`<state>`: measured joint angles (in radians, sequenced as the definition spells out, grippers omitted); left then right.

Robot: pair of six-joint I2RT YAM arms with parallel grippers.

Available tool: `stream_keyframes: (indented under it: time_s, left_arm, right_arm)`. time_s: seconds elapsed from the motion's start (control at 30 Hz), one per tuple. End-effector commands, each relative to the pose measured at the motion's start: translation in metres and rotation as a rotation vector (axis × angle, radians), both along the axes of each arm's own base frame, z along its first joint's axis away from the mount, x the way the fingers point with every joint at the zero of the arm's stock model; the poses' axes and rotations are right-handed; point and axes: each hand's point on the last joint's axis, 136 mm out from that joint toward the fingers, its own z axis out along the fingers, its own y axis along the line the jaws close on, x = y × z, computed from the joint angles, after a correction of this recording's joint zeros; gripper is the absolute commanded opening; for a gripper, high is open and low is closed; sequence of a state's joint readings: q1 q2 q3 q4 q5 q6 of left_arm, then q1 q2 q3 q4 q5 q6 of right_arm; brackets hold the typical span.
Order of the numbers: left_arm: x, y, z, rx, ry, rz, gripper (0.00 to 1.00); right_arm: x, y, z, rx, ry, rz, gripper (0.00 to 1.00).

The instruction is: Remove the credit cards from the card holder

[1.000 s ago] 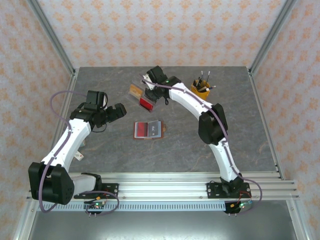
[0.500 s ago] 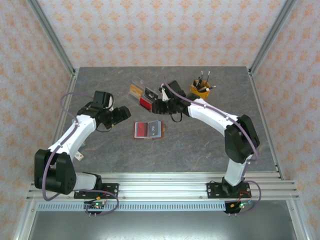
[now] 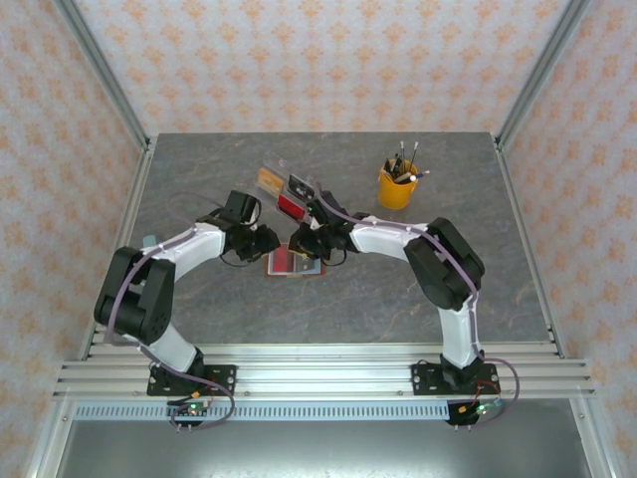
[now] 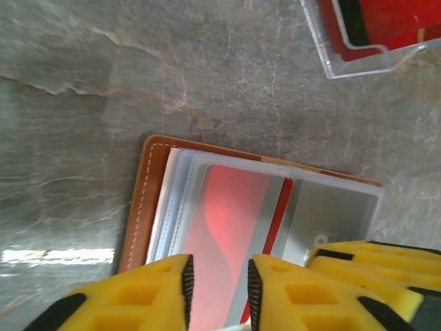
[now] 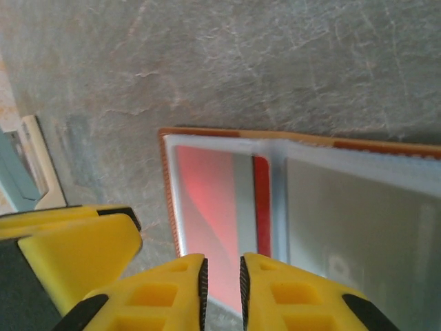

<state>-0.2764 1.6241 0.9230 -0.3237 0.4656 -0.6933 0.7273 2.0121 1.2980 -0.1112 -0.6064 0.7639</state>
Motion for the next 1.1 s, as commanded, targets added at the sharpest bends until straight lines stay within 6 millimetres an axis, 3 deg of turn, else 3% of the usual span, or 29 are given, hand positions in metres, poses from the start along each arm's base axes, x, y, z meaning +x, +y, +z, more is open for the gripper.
stream_keyframes:
  time_s: [0.0, 0.2, 0.5, 1.07]
  left_arm:
    - [0.008, -0.010, -0.003, -0.005, -0.006, -0.005, 0.24]
    - [-0.001, 0.008, -0.014, 0.096, 0.033, 0.010, 0.19]
    - [-0.008, 0.012, -0.027, 0.116, 0.064, 0.016, 0.14]
    - [-0.022, 0.016, -0.047, 0.121, 0.118, 0.034, 0.09]
  right_arm:
    - [0.013, 0.009, -0.001, 0.017, -0.002, -0.024, 0.21]
    - [0.014, 0.001, -0.012, -0.051, -0.005, -0.033, 0.21]
    - [0.011, -0.006, -0.024, -0.096, 0.012, -0.027, 0.18]
    - [0.002, 0.010, -0.027, -0.011, 0.048, 0.045, 0.14]
